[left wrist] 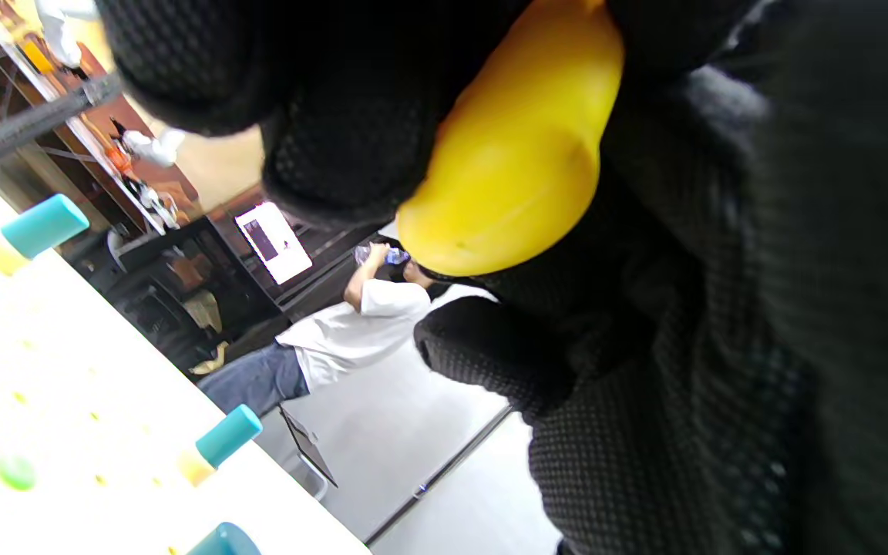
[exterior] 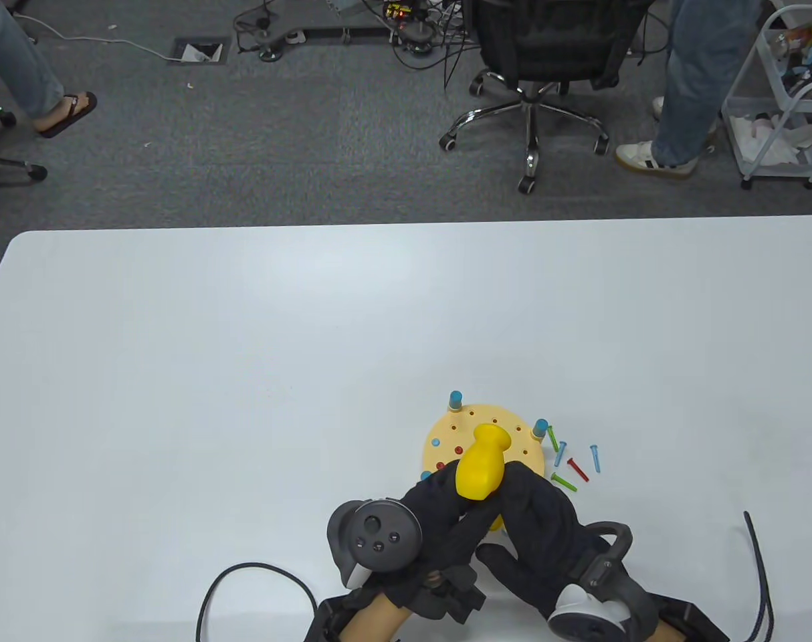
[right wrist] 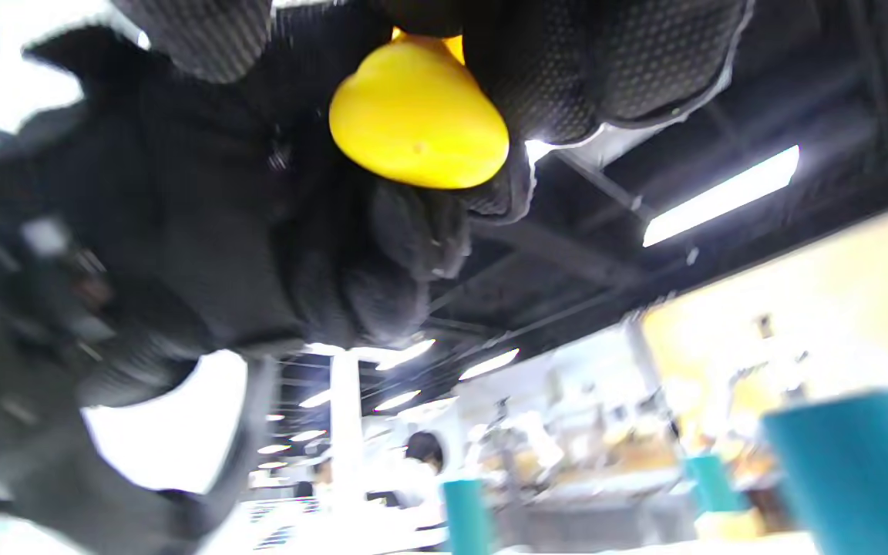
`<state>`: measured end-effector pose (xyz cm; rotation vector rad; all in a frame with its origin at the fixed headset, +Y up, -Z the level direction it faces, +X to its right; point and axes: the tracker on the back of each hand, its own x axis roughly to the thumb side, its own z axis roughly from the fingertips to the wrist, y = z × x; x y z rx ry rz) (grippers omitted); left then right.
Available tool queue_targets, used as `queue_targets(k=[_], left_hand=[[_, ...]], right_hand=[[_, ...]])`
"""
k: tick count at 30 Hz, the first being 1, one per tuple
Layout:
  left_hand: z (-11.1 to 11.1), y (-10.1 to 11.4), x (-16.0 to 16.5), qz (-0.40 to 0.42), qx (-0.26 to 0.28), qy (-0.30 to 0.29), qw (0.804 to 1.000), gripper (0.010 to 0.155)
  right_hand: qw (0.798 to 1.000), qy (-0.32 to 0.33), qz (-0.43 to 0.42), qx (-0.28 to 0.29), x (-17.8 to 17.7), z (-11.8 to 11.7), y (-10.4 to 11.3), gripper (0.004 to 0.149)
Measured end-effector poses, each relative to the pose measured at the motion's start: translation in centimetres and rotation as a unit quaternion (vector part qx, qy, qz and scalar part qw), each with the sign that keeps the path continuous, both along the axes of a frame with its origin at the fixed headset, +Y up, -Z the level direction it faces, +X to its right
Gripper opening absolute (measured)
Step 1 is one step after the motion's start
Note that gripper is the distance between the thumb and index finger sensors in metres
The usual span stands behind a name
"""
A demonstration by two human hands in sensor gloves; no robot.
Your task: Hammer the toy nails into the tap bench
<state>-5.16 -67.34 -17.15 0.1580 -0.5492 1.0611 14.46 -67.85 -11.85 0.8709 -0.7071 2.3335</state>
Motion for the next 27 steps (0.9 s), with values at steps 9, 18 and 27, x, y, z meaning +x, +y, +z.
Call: queue_targets(k=[9,18,27], left_hand=[[-0.7,2.0,-6.1,-0.058,0.099,0.189,0.975,0.060],[-3.9,-1.1,-12.8,0.040,-0.026,0.267,0.963,0.063],[-4.0,-1.3,-12.1,-0.008,-0.016,0.266,0.964,0.063]], right_hand=[[0.975,-0.176,-0.101,-0.091,12.1,-5.7,1.9,0.070],[0.889,-0.319,0.183,-0.275,14.0,-12.4,-6.4,0.058],[0.849,-0.342,0.274,-0.296,11.9,-14.0,-9.5,0.058]])
